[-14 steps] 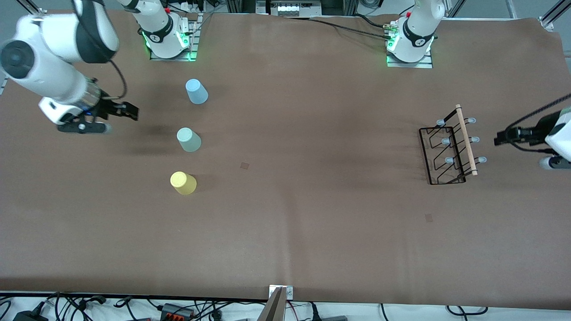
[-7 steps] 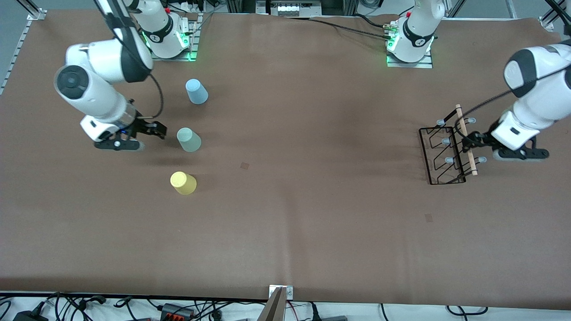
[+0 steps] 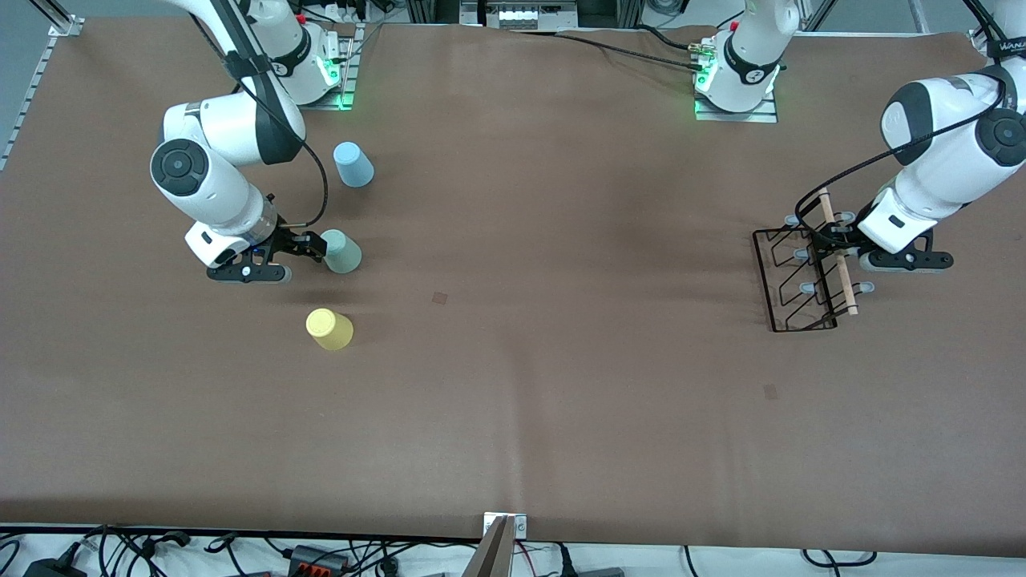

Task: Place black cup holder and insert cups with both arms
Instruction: 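Reach the right gripper to the mint cup while the left gripper reaches the rack handle, then grasp the mint cup with the right gripper while the left gripper grips the handle, then carry the wire rack with the left gripper while the right gripper lifts the cup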

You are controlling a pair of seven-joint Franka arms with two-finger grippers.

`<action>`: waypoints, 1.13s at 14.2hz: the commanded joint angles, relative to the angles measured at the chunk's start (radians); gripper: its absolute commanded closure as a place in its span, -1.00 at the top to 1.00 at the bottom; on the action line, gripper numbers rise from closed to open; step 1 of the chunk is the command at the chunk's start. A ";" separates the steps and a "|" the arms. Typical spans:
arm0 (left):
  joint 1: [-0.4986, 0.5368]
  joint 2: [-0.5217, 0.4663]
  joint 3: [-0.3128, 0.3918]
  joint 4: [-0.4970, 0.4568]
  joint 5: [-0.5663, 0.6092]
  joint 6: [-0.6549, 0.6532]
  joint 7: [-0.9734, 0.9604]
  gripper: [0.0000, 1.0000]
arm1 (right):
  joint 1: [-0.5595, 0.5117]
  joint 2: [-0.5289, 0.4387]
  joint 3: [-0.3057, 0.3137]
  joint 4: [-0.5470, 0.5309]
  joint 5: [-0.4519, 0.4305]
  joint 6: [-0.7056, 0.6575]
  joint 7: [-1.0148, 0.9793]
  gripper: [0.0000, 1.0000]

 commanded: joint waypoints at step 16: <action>0.001 0.019 -0.082 0.366 0.023 -0.387 0.003 -0.98 | 0.087 0.077 0.001 -0.121 0.006 0.223 0.169 1.00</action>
